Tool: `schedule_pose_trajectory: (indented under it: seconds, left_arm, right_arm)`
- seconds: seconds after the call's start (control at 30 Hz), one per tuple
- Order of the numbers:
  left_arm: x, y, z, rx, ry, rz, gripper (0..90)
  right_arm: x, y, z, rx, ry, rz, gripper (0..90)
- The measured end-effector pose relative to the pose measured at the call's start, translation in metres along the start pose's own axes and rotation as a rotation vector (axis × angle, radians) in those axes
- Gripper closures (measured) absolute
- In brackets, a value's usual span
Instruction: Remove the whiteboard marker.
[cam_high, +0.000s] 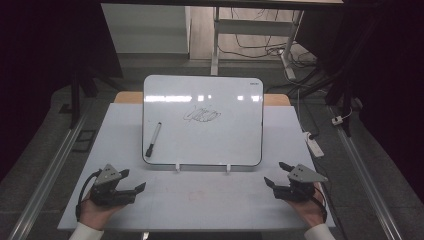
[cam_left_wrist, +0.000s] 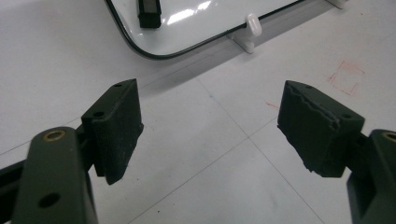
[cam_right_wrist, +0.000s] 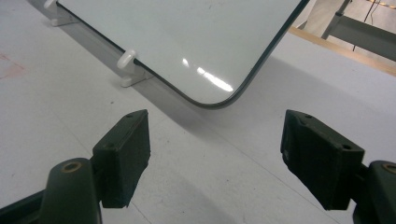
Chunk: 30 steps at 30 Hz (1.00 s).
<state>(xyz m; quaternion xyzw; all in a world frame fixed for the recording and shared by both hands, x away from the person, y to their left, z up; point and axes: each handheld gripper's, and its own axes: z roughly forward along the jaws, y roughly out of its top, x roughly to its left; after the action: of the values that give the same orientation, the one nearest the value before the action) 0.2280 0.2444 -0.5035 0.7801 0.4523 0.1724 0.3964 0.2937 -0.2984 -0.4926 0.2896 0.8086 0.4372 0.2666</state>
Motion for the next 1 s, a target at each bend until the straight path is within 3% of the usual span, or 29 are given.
schedule_pose_trajectory:
  seconds: [0.57,0.77,0.8,0.83,0.9,1.0]
  left_arm:
    - [0.000,0.006,-0.002,-0.002,0.026,0.000,23.1]
    - [-0.001,0.028,0.002,-0.010,0.045,0.035,24.3]
    - [-0.002,0.040,0.005,-0.018,0.057,0.039,24.6]
    - [-0.002,0.040,0.005,-0.018,0.057,0.039,25.0]
    - [-0.003,0.060,0.013,-0.010,0.093,0.075,25.3]
    - [-0.002,0.072,0.019,-0.012,0.107,0.077,26.0]
  right_arm:
    - [0.005,-0.001,0.001,-0.009,-0.013,-0.010,23.9]
    - [0.008,-0.001,0.002,-0.008,-0.012,-0.015,23.9]
    - [0.008,-0.001,0.002,-0.006,-0.012,-0.016,23.9]
    - [0.009,-0.001,0.003,-0.006,-0.012,-0.018,23.8]
    - [0.009,0.000,0.003,-0.009,-0.012,-0.021,23.9]
    - [0.010,0.000,0.003,-0.008,-0.011,-0.021,23.9]
